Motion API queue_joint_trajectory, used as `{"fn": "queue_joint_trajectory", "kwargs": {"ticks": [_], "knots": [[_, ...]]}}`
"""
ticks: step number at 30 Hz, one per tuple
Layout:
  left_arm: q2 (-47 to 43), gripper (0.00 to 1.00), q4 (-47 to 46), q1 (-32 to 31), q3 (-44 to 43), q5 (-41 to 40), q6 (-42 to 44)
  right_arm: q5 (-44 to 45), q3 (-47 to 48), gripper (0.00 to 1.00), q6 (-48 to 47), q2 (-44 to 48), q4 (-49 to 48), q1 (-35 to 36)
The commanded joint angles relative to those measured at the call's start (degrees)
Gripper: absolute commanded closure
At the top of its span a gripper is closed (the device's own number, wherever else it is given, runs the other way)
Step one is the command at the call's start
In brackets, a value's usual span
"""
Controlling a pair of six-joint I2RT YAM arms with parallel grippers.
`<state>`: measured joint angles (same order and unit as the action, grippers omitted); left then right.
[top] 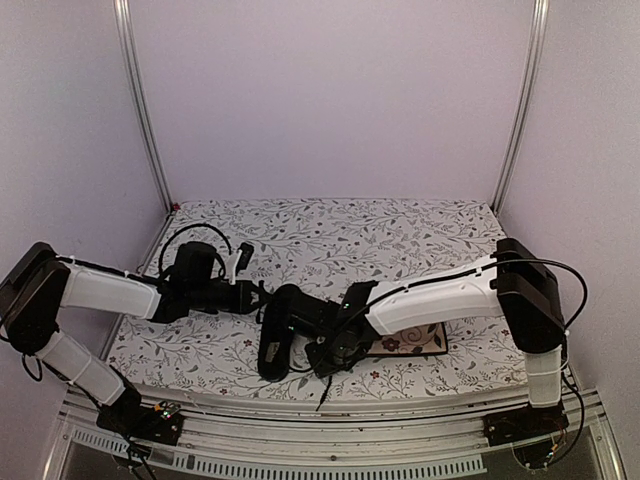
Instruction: Tie the shoes
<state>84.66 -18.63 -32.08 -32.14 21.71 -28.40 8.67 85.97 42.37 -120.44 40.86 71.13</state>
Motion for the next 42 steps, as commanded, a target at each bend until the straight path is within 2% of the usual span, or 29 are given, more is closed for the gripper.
{"fn": "queue_joint_trajectory", "kwargs": {"ticks": [1,7,11,15,18,24,31,36,42], "knots": [[-1.14,1.00,2.06,0.55,-3.49,3.84,2.89,3.30,-2.43,0.98,-0.57,4.37,1.36,-0.69],[0.53,1.00,17.29,0.52,-13.11,8.74,7.92,1.35,-6.47,0.98,-7.97,14.62,-7.36,-6.35],[4.01,1.00,26.96,0.53,-20.42,12.19,15.86,-2.82,-9.22,0.98,-12.71,17.95,-15.24,-11.43],[7.03,1.00,29.18,0.61,-24.17,14.44,18.63,-5.68,-11.34,0.98,-16.47,20.65,-24.05,-14.49],[9.46,1.00,28.03,0.53,-26.12,19.36,20.60,-8.99,-12.44,0.98,-17.87,21.99,-30.75,-16.40],[15.65,1.00,39.46,0.35,-34.32,19.52,28.74,-17.33,-14.30,0.98,-18.10,22.44,-40.57,-18.79],[15.96,0.97,37.02,0.30,-32.77,21.85,29.35,-17.89,-14.36,0.98,-17.53,21.71,-42.35,-19.35],[12.90,0.97,34.07,0.77,-29.88,24.14,29.01,-16.65,-14.34,0.98,-16.95,21.70,-41.45,-19.71],[10.83,0.95,34.69,0.79,-28.29,25.83,29.94,-16.41,-13.60,0.98,-16.53,21.40,-40.59,-20.24]]}}
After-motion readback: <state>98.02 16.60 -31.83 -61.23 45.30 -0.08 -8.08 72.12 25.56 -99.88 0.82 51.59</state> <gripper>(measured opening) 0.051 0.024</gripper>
